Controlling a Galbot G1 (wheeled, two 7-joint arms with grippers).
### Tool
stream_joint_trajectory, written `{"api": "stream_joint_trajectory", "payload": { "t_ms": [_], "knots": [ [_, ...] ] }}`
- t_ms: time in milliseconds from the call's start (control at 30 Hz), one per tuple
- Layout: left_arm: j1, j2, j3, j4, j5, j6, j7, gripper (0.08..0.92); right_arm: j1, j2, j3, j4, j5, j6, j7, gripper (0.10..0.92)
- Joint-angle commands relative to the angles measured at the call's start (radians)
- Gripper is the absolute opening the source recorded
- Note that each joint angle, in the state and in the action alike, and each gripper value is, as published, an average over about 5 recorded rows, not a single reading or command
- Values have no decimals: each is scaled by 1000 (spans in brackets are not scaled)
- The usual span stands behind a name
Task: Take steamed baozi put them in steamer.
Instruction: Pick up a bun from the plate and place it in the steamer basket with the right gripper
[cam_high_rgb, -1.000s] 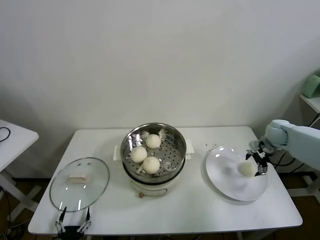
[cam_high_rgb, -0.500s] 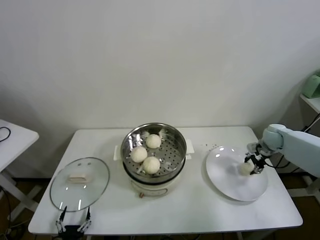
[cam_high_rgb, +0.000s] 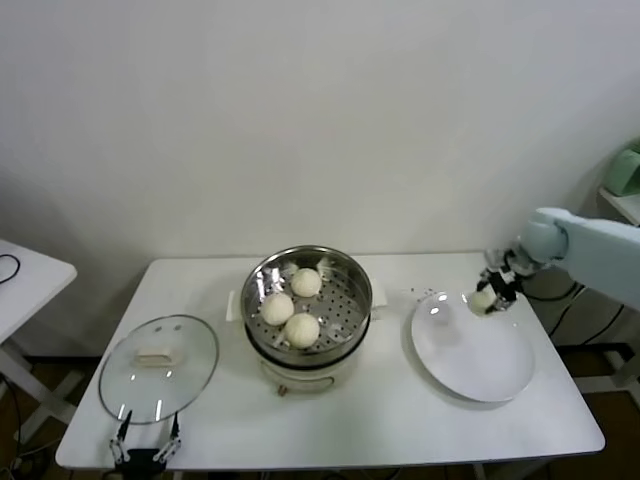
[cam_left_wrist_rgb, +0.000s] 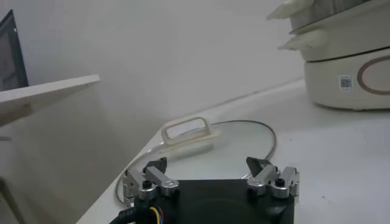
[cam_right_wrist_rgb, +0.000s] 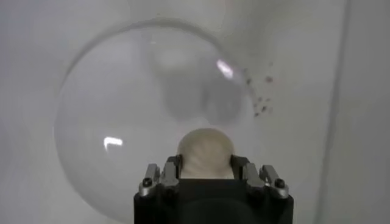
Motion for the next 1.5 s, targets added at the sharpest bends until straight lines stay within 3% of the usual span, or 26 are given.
{"api": "stream_joint_trajectory", "payload": {
  "t_ms": [33, 333, 867, 1500],
  "knots": [
    [-4, 2, 1, 0, 0, -1, 1, 823, 470, 131, -193, 292, 431, -158, 19, 560],
    [-9, 2, 6, 3, 0, 0, 4, 823, 299, 212, -42, 377, 511, -271, 120, 570],
    [-17, 6, 0, 9, -1, 1, 5, 823, -76, 386, 113, 194, 359, -306, 196, 606],
    [-18, 6, -7, 11, -3, -4, 4, 823, -139, 442, 141, 73, 257, -267, 187, 654]
  ]
}}
